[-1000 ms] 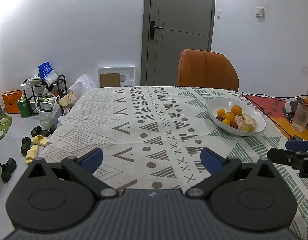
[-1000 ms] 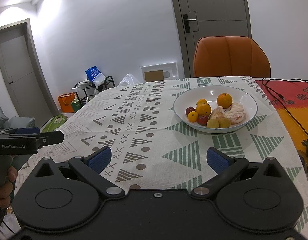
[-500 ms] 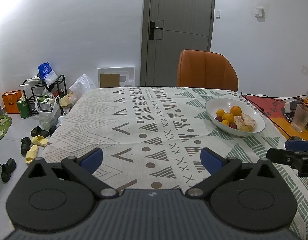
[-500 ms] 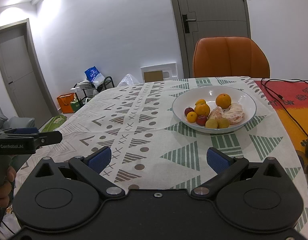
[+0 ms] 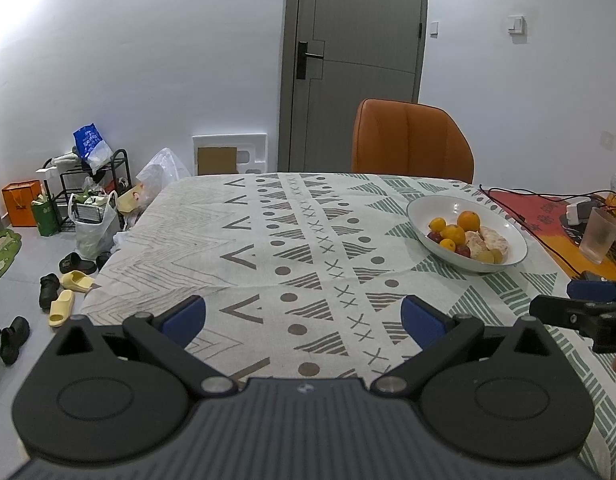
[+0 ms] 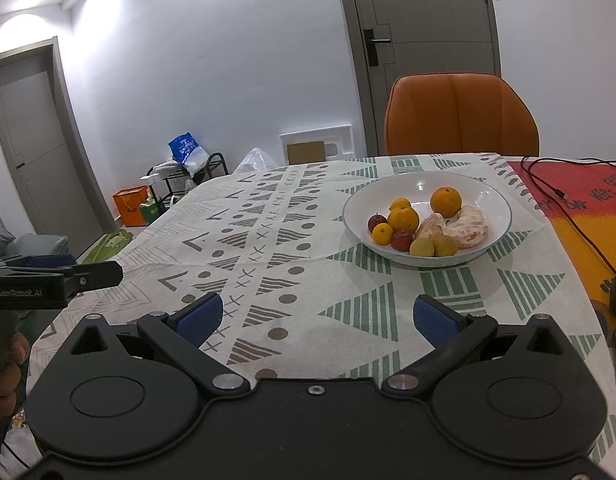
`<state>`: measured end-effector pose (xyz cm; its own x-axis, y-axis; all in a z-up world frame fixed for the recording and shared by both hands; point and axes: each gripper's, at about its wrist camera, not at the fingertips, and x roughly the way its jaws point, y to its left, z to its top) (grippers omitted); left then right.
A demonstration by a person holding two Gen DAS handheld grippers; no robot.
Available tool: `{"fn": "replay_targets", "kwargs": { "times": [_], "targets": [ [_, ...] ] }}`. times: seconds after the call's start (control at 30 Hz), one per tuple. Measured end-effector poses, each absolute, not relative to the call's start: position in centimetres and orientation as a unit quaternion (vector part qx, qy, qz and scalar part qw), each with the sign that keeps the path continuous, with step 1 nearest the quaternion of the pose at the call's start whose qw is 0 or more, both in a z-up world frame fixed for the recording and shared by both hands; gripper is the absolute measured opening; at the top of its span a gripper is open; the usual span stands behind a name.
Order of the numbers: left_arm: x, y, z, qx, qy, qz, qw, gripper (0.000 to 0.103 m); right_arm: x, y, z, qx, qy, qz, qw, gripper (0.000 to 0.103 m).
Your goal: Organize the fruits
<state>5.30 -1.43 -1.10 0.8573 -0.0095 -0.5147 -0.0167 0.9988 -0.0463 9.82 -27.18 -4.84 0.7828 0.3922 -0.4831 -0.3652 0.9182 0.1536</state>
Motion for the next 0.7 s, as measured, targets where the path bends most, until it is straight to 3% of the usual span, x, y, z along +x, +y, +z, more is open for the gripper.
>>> {"fn": "replay_targets", "kwargs": {
  "times": [0.7],
  "targets": [
    [5.27, -1.38, -0.92, -0.024, 0.264, -0.004, 0.964, 0.103, 9.99, -27.37, -5.17, 0.026, 0.263, 0.198, 0.944, 0.103]
  ]
}}
